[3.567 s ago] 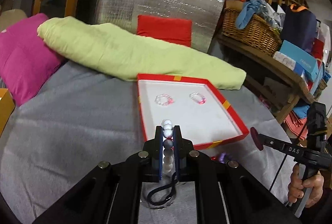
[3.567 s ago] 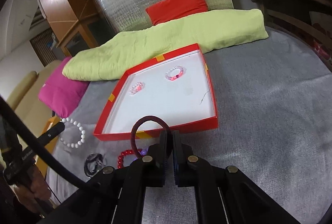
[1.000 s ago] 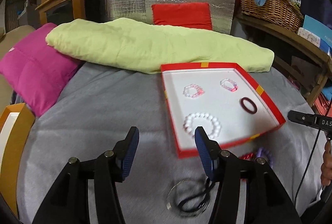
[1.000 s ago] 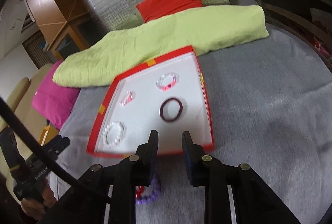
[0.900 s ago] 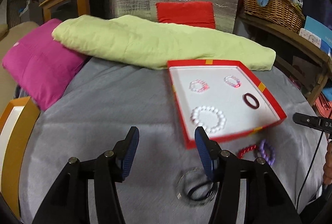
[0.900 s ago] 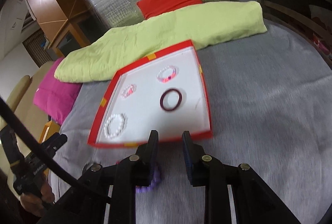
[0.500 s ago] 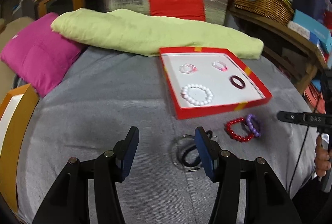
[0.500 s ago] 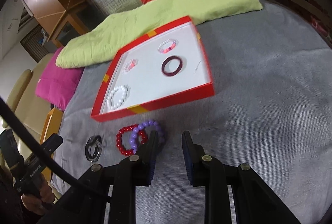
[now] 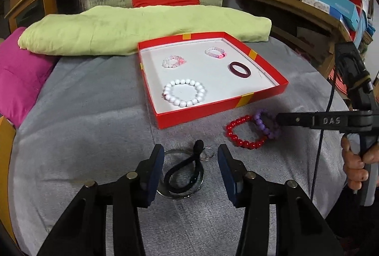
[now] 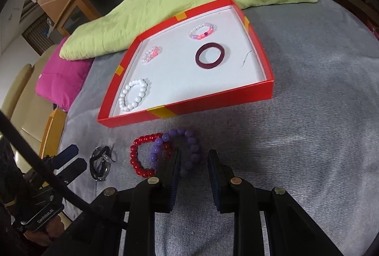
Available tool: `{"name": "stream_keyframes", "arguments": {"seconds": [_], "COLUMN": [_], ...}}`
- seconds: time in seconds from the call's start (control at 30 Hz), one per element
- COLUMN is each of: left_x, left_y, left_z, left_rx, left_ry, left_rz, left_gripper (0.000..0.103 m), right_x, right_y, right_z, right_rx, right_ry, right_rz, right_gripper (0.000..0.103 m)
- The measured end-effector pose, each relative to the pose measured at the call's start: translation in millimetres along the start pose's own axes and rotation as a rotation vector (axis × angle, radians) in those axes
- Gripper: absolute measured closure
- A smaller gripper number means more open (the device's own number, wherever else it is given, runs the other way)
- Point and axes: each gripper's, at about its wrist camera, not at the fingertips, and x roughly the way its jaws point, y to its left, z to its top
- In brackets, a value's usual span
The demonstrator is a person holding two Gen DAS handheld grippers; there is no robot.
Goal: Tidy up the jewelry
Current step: 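Grasp the purple bead bracelet with right tool while left tool grasps the black bracelet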
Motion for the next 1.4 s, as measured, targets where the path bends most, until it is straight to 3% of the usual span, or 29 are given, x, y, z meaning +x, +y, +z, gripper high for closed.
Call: {"name": "stream_keyframes", "arguments": {"seconds": [0.13, 0.23, 0.4, 0.5, 0.7, 0.93, 1.17, 1.4], "left_x": [6.7, 11.2, 22.2, 31.3, 36.6, 22.5, -8.4, -11.5], "left_y": [1.7, -1.5, -6.4, -3.2, -5.4, -5.1, 21.5, 36.6], "left_z": [-1.2, -0.7, 3.4, 7.0, 7.7, 14.1, 22.9, 19.7], "left_rx": [-0.022, -0.012, 0.005, 0.002, 0.026, 0.033, -0.051, -0.080], "left_ry": [0.020, 0.029, 0.042, 0.057, 0.067, 0.016, -0.089, -0.089], "left_rz": [-0.016, -0.023, -0.023, -0.026, -0.032, -0.057, -0.085, -0.070], "left_gripper": [0.054, 0.054, 0.055, 0.075, 0.095, 0.098, 0.098, 0.098], "right_x": [5.9, 7.2, 2.2, -4.3, -12.6, -19.2, -13.9, -8.5], "right_y": [6.8, 12.7, 13.2, 6.4, -13.4, -28.3, -32.1, -31.2], "right_z": [-2.5, -5.1, -3.8, 1.0, 9.5, 15.4, 14.5, 13.1], "right_rx": [-0.046, -0.099, -0.122, -0.097, -0.037, 0.005, 0.016, 0.020], "right_ry": [-0.004, -0.018, -0.057, -0.077, -0.090, -0.098, -0.064, -0.045], "right_rz": [-0.044, -0.075, -0.092, -0.084, -0.099, -0.113, -0.122, -0.126], "right_gripper": [0.077, 0.088, 0.095, 0.095, 0.095, 0.095, 0.094, 0.092]}}
